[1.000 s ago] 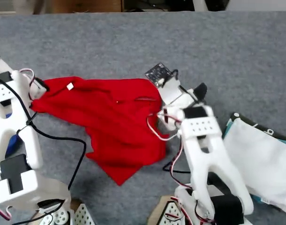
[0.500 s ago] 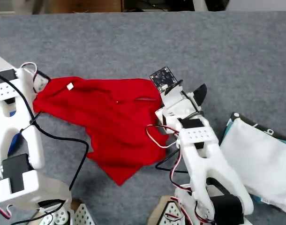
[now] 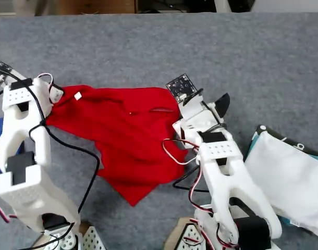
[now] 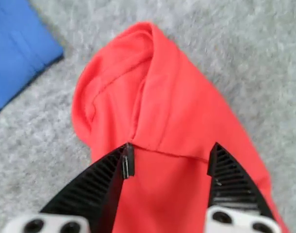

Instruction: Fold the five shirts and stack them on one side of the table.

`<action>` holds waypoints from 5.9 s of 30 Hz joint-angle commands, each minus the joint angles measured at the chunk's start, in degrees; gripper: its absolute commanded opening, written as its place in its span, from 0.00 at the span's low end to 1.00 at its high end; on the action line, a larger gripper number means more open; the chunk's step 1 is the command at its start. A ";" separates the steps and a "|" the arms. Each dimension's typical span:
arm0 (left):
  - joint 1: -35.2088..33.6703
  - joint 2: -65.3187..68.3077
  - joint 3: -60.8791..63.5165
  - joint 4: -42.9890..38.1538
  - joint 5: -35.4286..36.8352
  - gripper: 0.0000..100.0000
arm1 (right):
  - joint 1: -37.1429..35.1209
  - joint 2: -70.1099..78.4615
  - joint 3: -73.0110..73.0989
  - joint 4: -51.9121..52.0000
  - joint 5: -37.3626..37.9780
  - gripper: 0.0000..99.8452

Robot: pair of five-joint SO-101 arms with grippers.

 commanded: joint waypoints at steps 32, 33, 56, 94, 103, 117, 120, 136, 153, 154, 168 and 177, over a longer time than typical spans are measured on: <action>-1.41 4.53 -9.05 -5.10 0.35 0.18 | 0.13 -1.98 0.22 -1.32 -0.18 0.54; -1.41 5.14 -9.14 -5.45 0.35 0.18 | 0.13 -1.98 0.22 -1.32 -0.18 0.54; -2.02 7.96 -12.40 -5.45 0.35 0.08 | 0.13 -1.98 0.22 -1.32 -0.18 0.54; -4.40 8.48 -20.92 -7.91 -11.60 0.02 | -9.01 39.87 -71.52 56.00 -4.31 0.12; -4.40 8.48 -20.84 -7.74 -11.60 0.02 | -9.98 60.26 -88.31 59.87 -4.31 0.12; -4.31 8.48 -20.84 -7.74 -11.60 0.02 | -11.30 79.87 -117.49 73.85 -3.87 0.12; -4.31 8.48 -20.84 -7.74 -11.60 0.02 | -11.21 82.07 -122.33 77.10 -3.78 0.12; -4.31 8.57 -19.96 -8.35 -11.60 0.02 | -11.12 89.54 -124.53 79.47 -3.78 0.21; -4.40 8.57 -18.29 -10.64 -11.60 0.02 | -10.68 91.12 -128.04 79.65 -3.96 0.06; -4.40 8.57 -18.29 -10.64 -11.60 0.02 | -10.68 91.12 -128.04 79.65 -3.96 0.06; -4.40 8.57 -18.29 -10.64 -11.60 0.02 | -7.52 89.10 -128.75 80.00 -1.05 0.06; -4.40 8.57 -18.29 -10.64 -11.60 0.02 | -7.52 88.13 -128.66 80.00 -1.23 0.06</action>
